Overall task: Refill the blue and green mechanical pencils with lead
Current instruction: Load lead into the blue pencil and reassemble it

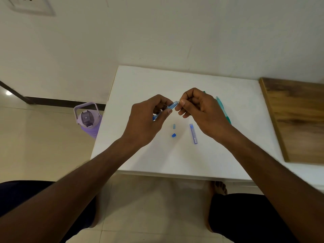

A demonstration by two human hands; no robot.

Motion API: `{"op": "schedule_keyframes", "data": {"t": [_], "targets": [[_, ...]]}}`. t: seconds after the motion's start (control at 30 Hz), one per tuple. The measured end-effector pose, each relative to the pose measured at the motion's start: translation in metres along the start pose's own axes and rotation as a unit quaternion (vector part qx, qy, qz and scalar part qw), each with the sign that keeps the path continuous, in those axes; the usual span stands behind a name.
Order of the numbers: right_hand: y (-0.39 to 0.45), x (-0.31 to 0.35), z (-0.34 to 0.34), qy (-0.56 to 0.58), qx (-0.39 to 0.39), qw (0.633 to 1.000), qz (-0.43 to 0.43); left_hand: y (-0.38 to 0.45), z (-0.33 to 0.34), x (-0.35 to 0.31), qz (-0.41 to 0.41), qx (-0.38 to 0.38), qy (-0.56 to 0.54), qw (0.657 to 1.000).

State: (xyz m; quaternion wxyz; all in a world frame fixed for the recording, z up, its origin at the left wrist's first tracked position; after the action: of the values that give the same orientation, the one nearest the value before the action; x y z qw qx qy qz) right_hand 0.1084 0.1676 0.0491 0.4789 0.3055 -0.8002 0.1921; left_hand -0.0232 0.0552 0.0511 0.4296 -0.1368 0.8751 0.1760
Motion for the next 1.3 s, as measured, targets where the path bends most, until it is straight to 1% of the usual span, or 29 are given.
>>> {"op": "schedule_keyframes", "data": {"t": [0.23, 0.3, 0.4, 0.47, 0.57, 0.67, 0.8, 0.87, 0.93, 0.97, 1.0, 1.03, 1.07, 1.1, 1.13, 1.2, 1.3], "targets": [[-0.003, 0.008, -0.001, -0.044, 0.014, 0.999, -0.024, 0.000, 0.001, -0.004, 0.036, 0.001, 0.019, 0.999], [-0.005, 0.014, -0.002, -0.101, 0.023, 0.994, -0.040, 0.000, 0.001, -0.006, 0.046, 0.006, 0.033, 0.998], [-0.007, 0.019, 0.000, -0.200, 0.046, 0.977, -0.056, 0.000, 0.004, -0.008, 0.058, 0.025, 0.058, 0.996], [-0.008, 0.019, -0.002, -0.220, 0.052, 0.973, -0.056, -0.001, 0.006, -0.010, 0.068, 0.035, 0.071, 0.995], [-0.006, 0.014, -0.008, -0.136, 0.051, 0.989, -0.022, -0.002, 0.004, -0.010, 0.062, 0.032, 0.062, 0.996], [-0.003, 0.006, -0.009, -0.053, 0.049, 0.997, 0.011, -0.002, 0.001, -0.010, 0.056, 0.023, 0.056, 0.997], [-0.002, -0.005, -0.005, 0.051, 0.067, 0.995, 0.052, -0.001, -0.003, -0.011, 0.067, 0.028, 0.052, 0.996], [-0.002, -0.004, -0.004, 0.106, 0.077, 0.990, 0.058, -0.001, -0.005, -0.010, 0.060, 0.027, 0.044, 0.997], [0.003, -0.005, -0.007, 0.147, 0.054, 0.986, 0.058, 0.000, -0.008, -0.006, 0.035, 0.015, 0.031, 0.999], [0.005, -0.007, -0.008, 0.144, 0.031, 0.987, 0.060, 0.001, -0.009, -0.004, 0.021, 0.007, 0.024, 0.999], [0.006, -0.010, -0.009, 0.104, 0.003, 0.993, 0.059, 0.002, -0.010, -0.001, 0.006, -0.004, 0.016, 1.000], [0.007, -0.013, -0.009, 0.022, -0.023, 0.998, 0.052, 0.003, -0.012, 0.003, -0.009, -0.015, 0.006, 1.000], [0.008, -0.015, -0.006, -0.087, -0.035, 0.995, 0.037, 0.003, -0.014, 0.007, -0.024, -0.027, -0.003, 0.999], [0.008, -0.017, 0.003, -0.189, -0.025, 0.981, 0.026, 0.003, -0.016, 0.010, -0.034, -0.036, -0.007, 0.999], [0.008, -0.022, 0.014, -0.263, -0.003, 0.964, 0.024, 0.003, -0.017, 0.013, -0.039, -0.042, -0.007, 0.998], [0.008, -0.034, 0.032, -0.327, 0.037, 0.943, 0.051, 0.003, -0.019, 0.015, -0.041, -0.045, -0.001, 0.998], [0.013, -0.042, 0.041, -0.338, 0.041, 0.936, 0.085, 0.002, -0.021, 0.015, -0.034, -0.050, 0.002, 0.998]]}}
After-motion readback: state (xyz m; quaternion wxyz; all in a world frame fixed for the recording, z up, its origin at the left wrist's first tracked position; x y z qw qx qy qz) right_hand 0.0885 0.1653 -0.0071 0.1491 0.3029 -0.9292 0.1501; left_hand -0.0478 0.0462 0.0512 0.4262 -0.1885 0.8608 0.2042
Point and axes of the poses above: each hand's wrist, its own y-axis towards the middle knuckle, its own z-axis out of the palm, x = y × z, the point moved 9 cm from there along y, towards the middle knuckle, and after that the axes turned 1 degree about z, right-handed, at the moved point
